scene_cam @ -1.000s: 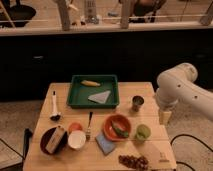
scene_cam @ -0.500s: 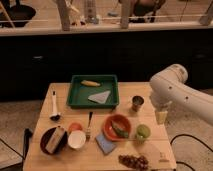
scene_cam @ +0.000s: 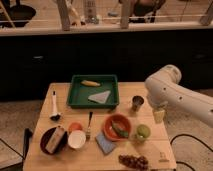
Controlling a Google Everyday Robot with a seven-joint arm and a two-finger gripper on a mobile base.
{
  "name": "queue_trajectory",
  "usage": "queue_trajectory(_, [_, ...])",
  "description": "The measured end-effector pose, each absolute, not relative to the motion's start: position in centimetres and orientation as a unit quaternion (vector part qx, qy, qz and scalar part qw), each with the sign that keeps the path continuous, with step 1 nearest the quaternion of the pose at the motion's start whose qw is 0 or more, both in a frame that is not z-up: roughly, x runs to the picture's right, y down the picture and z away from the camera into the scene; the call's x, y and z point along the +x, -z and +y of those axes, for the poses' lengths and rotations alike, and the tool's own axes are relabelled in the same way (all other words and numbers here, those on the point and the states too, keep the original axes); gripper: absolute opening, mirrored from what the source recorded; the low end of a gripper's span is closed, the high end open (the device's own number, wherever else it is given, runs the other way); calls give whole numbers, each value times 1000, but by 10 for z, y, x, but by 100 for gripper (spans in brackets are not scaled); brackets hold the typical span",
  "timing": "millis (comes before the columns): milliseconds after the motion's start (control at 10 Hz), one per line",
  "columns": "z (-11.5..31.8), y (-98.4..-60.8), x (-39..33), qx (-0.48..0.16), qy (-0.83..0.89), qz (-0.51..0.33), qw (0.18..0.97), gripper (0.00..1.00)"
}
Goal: Stack cups on top of each other
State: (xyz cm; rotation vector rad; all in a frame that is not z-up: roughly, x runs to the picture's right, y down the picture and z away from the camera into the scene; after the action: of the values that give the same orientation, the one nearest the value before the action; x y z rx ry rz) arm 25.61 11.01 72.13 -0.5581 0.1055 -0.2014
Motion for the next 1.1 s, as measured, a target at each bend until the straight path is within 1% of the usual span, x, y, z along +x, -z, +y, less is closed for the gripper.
queue_trajectory(1100, [95, -755, 262, -266, 160, 47, 950, 80])
